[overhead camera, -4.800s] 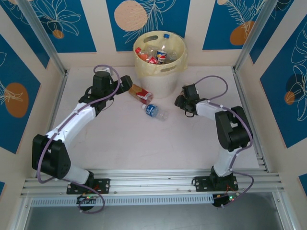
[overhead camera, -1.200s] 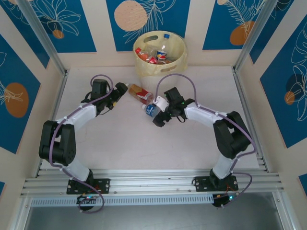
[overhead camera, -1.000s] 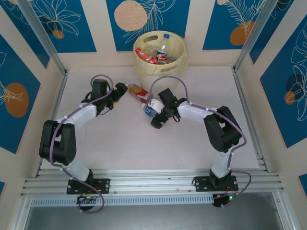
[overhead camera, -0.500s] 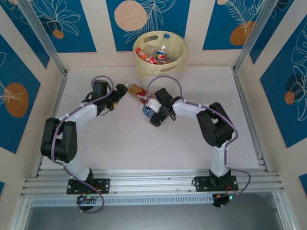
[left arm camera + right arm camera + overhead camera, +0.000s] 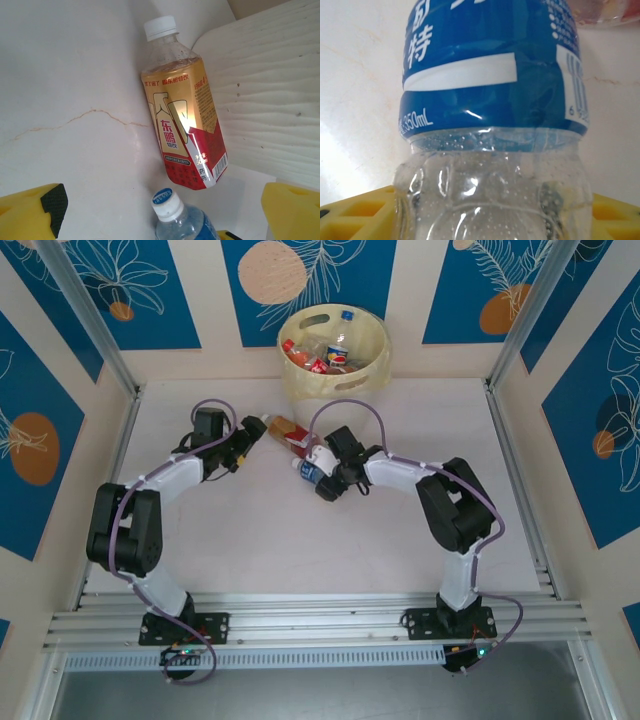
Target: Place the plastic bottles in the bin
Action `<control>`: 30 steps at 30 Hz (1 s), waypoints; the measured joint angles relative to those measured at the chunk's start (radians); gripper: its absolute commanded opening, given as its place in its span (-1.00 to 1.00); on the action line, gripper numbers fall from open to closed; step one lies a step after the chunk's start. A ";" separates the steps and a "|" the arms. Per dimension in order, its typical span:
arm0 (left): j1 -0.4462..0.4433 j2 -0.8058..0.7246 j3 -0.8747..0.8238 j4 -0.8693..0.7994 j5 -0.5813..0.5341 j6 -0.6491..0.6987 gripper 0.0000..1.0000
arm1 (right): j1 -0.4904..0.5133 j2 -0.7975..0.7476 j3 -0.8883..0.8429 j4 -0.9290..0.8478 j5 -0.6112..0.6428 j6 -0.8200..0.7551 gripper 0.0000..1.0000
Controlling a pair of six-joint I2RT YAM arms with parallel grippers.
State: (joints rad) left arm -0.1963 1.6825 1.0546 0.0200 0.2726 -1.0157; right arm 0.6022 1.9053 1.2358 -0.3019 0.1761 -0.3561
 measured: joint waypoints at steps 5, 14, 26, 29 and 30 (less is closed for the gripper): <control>0.000 0.008 0.000 0.003 0.012 -0.008 1.00 | 0.000 -0.080 -0.053 0.021 0.000 0.006 -0.05; -0.008 0.008 -0.005 0.030 0.010 -0.032 1.00 | -0.005 -0.213 -0.135 0.068 -0.012 0.024 -0.10; -0.111 -0.005 -0.031 0.044 -0.095 -0.038 1.00 | -0.048 -0.462 -0.277 0.198 -0.104 0.098 -0.12; -0.142 -0.020 -0.045 0.048 -0.130 -0.039 1.00 | -0.074 -0.542 -0.302 0.242 -0.136 0.127 -0.13; -0.152 -0.029 -0.054 0.053 -0.145 -0.041 1.00 | -0.082 -0.566 -0.308 0.257 -0.148 0.137 -0.13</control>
State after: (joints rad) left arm -0.3485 1.6539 1.0008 0.0727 0.1280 -1.0565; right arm 0.5198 1.3396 0.9276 -0.0452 0.0280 -0.2192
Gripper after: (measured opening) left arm 0.999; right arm 0.630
